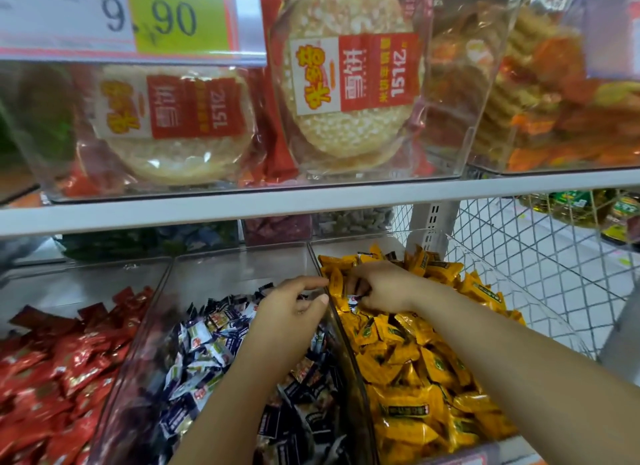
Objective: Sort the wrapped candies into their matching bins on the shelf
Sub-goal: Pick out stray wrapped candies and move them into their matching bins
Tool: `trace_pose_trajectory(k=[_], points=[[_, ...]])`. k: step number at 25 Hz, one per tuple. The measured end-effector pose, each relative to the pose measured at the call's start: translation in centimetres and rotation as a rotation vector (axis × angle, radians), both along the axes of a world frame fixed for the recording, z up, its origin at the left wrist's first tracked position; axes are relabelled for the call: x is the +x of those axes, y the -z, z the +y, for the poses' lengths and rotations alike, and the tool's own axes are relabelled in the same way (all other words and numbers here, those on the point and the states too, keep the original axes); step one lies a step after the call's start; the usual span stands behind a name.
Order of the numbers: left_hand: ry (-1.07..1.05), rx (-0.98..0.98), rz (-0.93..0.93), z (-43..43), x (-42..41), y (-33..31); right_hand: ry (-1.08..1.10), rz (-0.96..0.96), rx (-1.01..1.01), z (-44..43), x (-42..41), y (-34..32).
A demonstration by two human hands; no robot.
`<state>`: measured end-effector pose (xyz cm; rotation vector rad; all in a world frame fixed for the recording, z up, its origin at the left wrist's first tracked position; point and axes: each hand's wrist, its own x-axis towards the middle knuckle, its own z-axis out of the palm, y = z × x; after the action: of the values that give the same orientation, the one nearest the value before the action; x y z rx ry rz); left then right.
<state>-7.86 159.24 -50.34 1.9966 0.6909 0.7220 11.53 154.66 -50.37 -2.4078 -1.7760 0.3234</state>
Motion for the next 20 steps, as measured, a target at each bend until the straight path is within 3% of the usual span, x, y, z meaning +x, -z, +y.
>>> trace_pose_trajectory(k=[6,20], points=[[0.007,-0.046,0.011,-0.1,-0.1,-0.2,-0.024,0.008,0.016,0.0,0.3,0.5],[-0.03,-0.029,-0.066,-0.5,-2.5,-1.3,0.143,0.081,0.43,-6.7,-1.6,-5.5]])
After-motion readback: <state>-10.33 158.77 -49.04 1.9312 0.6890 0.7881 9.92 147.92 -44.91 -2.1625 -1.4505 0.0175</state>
